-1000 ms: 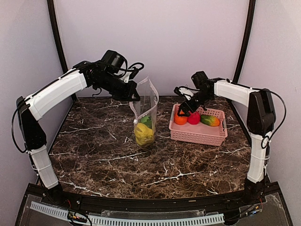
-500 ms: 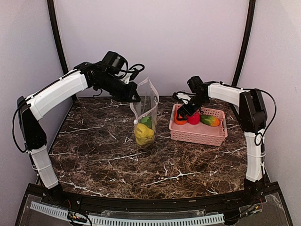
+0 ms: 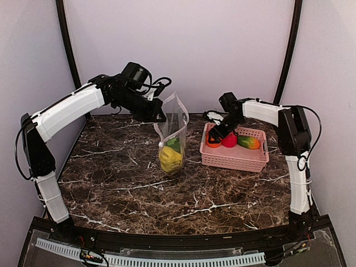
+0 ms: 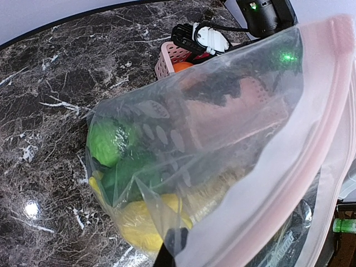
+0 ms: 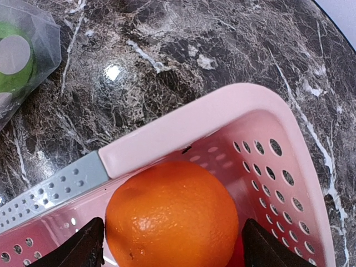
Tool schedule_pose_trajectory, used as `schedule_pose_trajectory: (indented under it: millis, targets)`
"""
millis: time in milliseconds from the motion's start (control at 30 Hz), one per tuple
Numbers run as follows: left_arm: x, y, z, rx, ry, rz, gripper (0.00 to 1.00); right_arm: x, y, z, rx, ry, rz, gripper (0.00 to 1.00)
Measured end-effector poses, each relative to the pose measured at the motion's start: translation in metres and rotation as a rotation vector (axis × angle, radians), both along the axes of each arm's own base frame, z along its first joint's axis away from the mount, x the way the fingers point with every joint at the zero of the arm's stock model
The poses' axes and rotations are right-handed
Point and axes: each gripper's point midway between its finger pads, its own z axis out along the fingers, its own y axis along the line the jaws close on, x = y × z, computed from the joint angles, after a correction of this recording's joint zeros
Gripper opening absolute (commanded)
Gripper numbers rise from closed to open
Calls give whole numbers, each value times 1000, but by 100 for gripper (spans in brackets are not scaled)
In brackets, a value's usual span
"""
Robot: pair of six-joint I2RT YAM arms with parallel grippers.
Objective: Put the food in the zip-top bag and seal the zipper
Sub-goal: Pick up the fake fruit from the bin, then place the fake fruit in the zipper food storage bag.
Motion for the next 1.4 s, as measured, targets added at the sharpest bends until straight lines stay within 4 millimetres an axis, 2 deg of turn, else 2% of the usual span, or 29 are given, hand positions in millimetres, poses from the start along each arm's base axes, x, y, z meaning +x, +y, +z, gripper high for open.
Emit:
schedule_pose_trajectory:
  millis: [233,367,467,567,700,900,1067,1267,1400]
  targets:
    - [0,-1,-1,-3,2,-3,1,1,-1,-1,-6,-1,-5,68]
    - [1,-2,-2,-5,4,-6,1,0,-1,1,-4,-2,-6,67]
    - [0,-3,-3,-5,8,-8,1,-10,-5,4,-8,9,-7,66]
    - [1,-3,-3,-6,9,-9,1,-21,-10,19,-1,6,-5,65]
    - [1,-3,-5,-3,12,-9,1,-34,-10,67,49,-49,5,64]
    - [1,-3,-5,-2,12,-8,1,-58,2,145,203,-120,64,62]
    - [1,-4,-5,-7,16,-7,1,-76,17,206,356,-161,126,62]
    - [0,-4,-5,-9,20,-5,1,-103,37,265,532,-174,227,62]
    - [0,-4,-5,-12,23,-5,1,-128,60,305,647,-175,338,62]
